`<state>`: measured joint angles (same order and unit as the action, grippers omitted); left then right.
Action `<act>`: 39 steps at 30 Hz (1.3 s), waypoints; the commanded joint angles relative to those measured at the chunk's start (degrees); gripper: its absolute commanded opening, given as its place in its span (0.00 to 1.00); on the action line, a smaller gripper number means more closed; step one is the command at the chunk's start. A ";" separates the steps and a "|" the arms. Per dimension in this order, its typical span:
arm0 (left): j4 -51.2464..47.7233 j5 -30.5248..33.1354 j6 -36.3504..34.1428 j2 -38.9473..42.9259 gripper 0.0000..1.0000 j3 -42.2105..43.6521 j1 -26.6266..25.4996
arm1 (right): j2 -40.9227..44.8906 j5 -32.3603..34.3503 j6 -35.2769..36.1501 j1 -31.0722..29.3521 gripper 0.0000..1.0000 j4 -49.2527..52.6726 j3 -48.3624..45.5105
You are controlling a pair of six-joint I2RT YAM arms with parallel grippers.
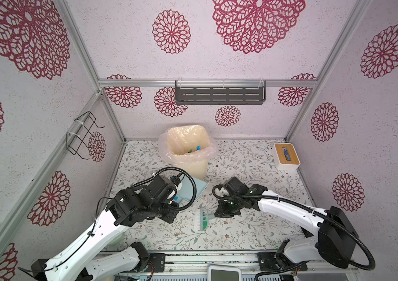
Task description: Sweep away the paper scraps from the table
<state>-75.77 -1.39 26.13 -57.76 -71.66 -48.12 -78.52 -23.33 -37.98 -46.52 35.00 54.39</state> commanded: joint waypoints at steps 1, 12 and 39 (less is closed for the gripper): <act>0.86 0.52 1.12 -1.35 0.00 2.51 -2.12 | 4.99 3.84 5.98 4.10 0.00 11.89 -0.60; 3.54 -0.11 3.04 -7.97 0.00 6.79 -7.52 | 9.61 4.79 12.84 12.19 0.00 23.96 5.16; 2.31 -3.21 -4.68 -22.62 0.00 8.51 -19.32 | 4.25 24.86 18.41 9.21 0.00 40.66 21.17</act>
<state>-74.43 -5.41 23.46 -79.59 -63.09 -66.15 -73.47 -1.04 -20.93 -36.12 74.74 73.63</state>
